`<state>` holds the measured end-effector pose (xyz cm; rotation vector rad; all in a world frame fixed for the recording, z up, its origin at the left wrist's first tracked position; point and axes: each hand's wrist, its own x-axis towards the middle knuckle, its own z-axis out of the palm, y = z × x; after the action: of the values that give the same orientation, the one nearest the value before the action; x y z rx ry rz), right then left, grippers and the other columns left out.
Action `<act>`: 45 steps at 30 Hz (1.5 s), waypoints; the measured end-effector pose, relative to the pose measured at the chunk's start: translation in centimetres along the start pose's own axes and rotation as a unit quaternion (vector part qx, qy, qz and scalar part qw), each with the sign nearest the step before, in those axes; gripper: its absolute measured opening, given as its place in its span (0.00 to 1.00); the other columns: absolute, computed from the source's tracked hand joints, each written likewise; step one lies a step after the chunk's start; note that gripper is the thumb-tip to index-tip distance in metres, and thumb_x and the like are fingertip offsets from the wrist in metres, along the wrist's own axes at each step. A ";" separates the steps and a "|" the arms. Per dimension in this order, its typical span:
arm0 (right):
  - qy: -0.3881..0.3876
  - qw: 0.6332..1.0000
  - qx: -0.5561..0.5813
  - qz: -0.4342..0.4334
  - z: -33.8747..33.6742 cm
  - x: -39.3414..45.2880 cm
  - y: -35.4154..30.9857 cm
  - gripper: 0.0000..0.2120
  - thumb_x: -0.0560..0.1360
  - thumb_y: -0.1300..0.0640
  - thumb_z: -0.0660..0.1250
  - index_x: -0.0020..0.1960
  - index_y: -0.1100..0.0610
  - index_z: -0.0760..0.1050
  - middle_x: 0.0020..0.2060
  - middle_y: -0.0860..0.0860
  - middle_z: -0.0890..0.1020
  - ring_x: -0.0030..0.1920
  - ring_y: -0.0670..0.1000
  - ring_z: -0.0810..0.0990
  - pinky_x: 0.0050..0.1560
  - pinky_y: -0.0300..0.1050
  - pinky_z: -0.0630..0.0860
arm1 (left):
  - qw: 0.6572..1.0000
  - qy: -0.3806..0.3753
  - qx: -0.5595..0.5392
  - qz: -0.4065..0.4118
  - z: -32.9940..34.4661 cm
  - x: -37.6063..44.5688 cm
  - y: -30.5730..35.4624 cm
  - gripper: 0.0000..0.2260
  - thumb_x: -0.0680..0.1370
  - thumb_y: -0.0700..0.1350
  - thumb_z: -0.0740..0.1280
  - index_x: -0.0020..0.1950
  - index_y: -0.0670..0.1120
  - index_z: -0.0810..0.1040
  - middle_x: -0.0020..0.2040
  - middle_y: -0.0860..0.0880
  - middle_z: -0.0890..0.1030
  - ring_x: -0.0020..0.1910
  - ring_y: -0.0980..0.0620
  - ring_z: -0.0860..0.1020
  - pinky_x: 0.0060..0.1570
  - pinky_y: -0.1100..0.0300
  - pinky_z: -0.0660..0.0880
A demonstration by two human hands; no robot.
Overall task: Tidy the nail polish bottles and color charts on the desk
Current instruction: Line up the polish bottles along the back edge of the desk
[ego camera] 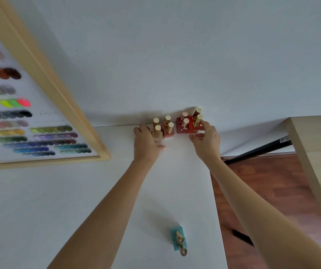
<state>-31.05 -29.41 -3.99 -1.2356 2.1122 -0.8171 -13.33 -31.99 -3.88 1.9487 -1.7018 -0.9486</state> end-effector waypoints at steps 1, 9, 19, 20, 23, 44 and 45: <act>-0.001 1.000 -0.004 -0.003 0.0 0.1 0.0 0.22 0.72 0.62 0.68 0.64 0.54 0.71 0.52 0.51 0.75 0.37 0.39 0.75 0.38 0.26 0.65 | 1.000 0.007 -0.010 0.002 -0.1 -0.1 -0.2 0.27 0.64 0.40 0.78 0.57 0.38 0.69 0.57 0.40 0.71 0.52 0.42 0.75 0.50 0.55 0.71; 0.010 0.999 -0.025 -0.019 0.0 0.9 0.2 0.07 0.73 0.60 0.65 0.50 0.55 0.78 0.42 0.53 0.77 0.39 0.51 0.76 0.40 0.36 0.64 | 0.995 0.044 -0.084 0.026 0.8 0.5 1.0 0.15 0.68 0.42 0.76 0.49 0.39 0.76 0.47 0.40 0.80 0.47 0.43 0.78 0.48 0.50 0.76; 0.013 0.999 -0.031 -0.025 0.4 1.3 0.6 0.04 0.73 0.61 0.66 0.45 0.56 0.79 0.40 0.54 0.75 0.40 0.52 0.72 0.40 0.38 0.62 | 0.995 0.082 -0.055 0.035 2.4 0.8 1.4 0.11 0.71 0.41 0.72 0.49 0.38 0.77 0.49 0.40 0.79 0.51 0.43 0.75 0.48 0.57 0.71; 0.015 0.999 -0.033 -0.025 0.5 1.3 0.6 0.03 0.73 0.62 0.66 0.44 0.56 0.79 0.40 0.54 0.75 0.39 0.52 0.72 0.39 0.36 0.61 | 0.995 0.085 -0.049 0.034 2.5 0.8 1.5 0.11 0.71 0.41 0.72 0.49 0.38 0.77 0.50 0.40 0.79 0.51 0.44 0.75 0.46 0.60 0.69; 0.017 0.999 -0.040 -0.027 0.5 1.3 0.6 0.04 0.73 0.63 0.65 0.44 0.58 0.79 0.39 0.54 0.74 0.38 0.51 0.70 0.36 0.33 0.61 | 0.996 0.081 -0.038 0.029 2.4 0.9 1.5 0.10 0.71 0.41 0.72 0.49 0.38 0.77 0.49 0.39 0.80 0.51 0.43 0.75 0.46 0.60 0.69; -0.109 0.979 -0.124 -0.117 -2.0 -12.7 4.1 0.20 0.76 0.63 0.65 0.67 0.62 0.70 0.67 0.58 0.71 0.68 0.57 0.69 0.70 0.48 0.63 | 0.932 -0.326 0.003 0.159 -0.7 -19.1 -6.6 0.35 0.66 0.40 0.75 0.71 0.48 0.65 0.62 0.49 0.67 0.58 0.56 0.70 0.55 0.78 0.64; -0.119 0.974 -0.138 -0.131 -1.8 -13.5 4.5 0.20 0.76 0.63 0.64 0.68 0.62 0.69 0.69 0.58 0.69 0.70 0.57 0.66 0.72 0.48 0.62 | 0.935 -0.315 0.003 0.164 -0.5 -20.3 -6.9 0.36 0.65 0.42 0.75 0.71 0.50 0.64 0.63 0.50 0.65 0.60 0.56 0.70 0.59 0.73 0.66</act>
<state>-29.11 -15.25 -4.01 -1.6960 1.9382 -0.4589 -8.87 -11.00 -3.41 1.3568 -2.2701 -1.5354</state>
